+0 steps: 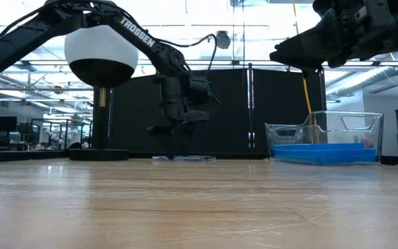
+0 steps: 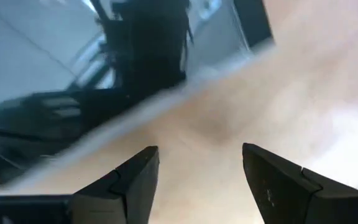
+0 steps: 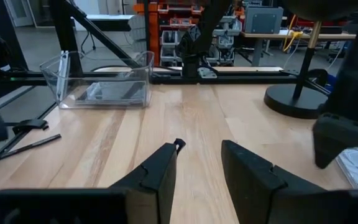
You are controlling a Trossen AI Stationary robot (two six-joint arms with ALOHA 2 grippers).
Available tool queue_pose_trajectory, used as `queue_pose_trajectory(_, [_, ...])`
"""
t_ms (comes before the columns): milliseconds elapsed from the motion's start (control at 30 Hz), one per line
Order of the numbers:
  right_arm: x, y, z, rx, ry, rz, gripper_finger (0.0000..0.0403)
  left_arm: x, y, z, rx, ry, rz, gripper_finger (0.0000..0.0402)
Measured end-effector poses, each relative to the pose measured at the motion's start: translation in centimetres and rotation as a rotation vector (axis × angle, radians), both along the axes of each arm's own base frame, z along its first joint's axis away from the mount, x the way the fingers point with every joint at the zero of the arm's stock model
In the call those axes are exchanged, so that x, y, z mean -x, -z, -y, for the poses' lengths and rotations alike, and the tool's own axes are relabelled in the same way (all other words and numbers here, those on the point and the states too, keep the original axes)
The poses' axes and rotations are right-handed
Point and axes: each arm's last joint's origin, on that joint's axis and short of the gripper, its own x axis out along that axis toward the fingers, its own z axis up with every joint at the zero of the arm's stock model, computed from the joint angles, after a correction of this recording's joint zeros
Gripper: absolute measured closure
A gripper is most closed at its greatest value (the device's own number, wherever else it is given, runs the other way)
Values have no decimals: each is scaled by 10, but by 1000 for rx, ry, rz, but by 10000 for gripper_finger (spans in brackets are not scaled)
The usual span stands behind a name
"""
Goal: Pick & place jewel cases by type
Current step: Put the bottom black CD case into the bottom transparent bin
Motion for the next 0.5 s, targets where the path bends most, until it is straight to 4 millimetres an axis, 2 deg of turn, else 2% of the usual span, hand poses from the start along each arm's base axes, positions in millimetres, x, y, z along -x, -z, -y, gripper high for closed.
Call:
queue_pose_trajectory(167, [0,0,0,0,-4,-2,284,-9,13,16,97,45,1,165])
queue_pose_trajectory(367, [0,-1,-1,-1,-10,6,284,-15,12,32,86,83,-19,165])
queue_pose_trajectory(500, [0,-1,-1,1,-10,5,284,-20,9,47,40,236,-5,165])
